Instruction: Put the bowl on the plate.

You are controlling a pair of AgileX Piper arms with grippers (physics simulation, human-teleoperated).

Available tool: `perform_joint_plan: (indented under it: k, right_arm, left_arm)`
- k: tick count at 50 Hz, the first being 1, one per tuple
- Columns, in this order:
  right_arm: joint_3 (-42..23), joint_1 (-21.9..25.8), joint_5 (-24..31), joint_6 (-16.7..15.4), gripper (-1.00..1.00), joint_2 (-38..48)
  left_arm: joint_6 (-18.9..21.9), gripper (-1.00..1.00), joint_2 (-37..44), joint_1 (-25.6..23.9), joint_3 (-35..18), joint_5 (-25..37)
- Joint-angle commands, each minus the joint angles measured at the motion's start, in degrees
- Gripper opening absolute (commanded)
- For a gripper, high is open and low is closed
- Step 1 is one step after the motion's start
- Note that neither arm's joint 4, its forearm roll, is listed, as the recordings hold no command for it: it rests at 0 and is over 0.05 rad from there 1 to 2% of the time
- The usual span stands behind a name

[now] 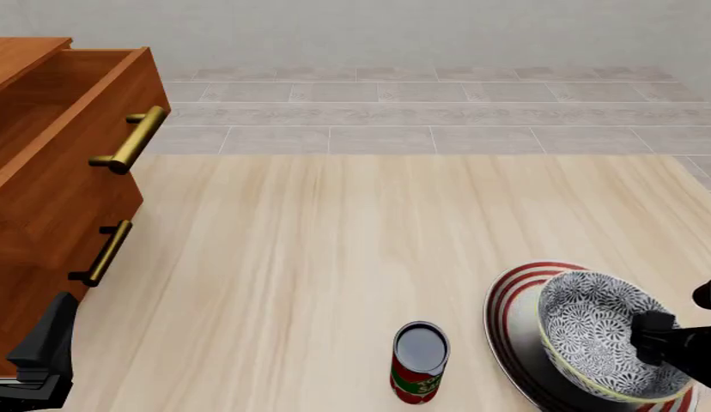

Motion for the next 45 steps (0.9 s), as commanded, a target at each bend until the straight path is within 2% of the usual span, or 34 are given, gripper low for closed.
perform_joint_plan:
  k: [1, 20, 37, 45]
  right_arm:
    - [-1.57, -1.2, 2.9, -1.19, 1.0, -2.27]
    - [-3.75, -3.95, 10.45, -2.96, 1.0, -9.1]
    - [-10.5, -3.75, 18.4, -4.14, 1.0, -14.2]
    - [-16.0, -3.74, 22.42, -5.31, 1.0, -15.7]
  left_arm:
    - [0.0, 1.0, 0.0, -0.01, 0.0, 0.0]
    - [-0.01, 1.0, 0.0, 0.01, 0.0, 0.0]
    - [0.0, 1.0, 0.0, 0.0, 0.0, 0.0]
    - [0.0, 1.0, -0.01, 0.0, 0.0, 0.0]
